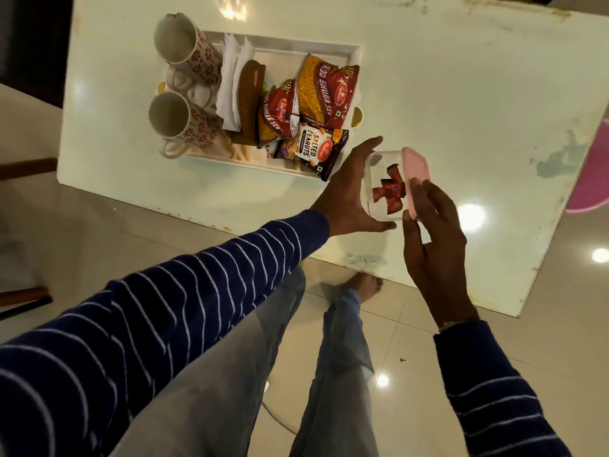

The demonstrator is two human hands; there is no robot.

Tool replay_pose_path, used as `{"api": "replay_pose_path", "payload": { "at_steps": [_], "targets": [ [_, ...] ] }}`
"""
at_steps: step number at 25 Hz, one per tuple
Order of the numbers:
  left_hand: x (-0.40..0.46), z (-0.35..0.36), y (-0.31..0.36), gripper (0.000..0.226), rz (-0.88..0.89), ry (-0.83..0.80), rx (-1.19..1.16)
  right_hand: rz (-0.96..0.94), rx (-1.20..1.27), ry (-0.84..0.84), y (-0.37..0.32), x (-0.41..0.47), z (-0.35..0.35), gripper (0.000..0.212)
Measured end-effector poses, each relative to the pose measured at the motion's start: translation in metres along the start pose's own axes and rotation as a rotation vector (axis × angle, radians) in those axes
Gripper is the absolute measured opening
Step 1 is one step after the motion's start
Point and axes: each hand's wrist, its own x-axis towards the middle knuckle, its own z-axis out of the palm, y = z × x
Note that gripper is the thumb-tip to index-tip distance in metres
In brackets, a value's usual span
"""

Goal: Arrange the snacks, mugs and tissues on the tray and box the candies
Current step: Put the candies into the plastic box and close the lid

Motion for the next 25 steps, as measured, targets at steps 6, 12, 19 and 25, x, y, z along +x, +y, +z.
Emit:
{"api": "replay_pose_path", "payload": {
  "at_steps": [6, 12, 19, 25],
  "targets": [
    [-0.006, -0.003, 0.001, 0.112, 0.089, -0.06, 0.042, -0.121, -0.066, -0.233, -0.002, -0.002, 0.0, 0.053],
    [-0.008, -0.01, -0.001, 0.102, 0.101, -0.031, 0.068, -0.103, -0.024, -0.181, -0.013, -0.004, 0.014, 0.066],
    [-0.011, -0.014, -0.002, 0.095, 0.076, -0.034, 0.087, -0.013, -0.197, -0.101, -0.028, -0.021, 0.027, 0.053],
    [-0.027, -0.018, -0.004, 0.092, 0.006, -0.086, 0.018, 0.062, -0.03, 0.003, -0.037, -0.028, 0.035, 0.039]
  ]
}}
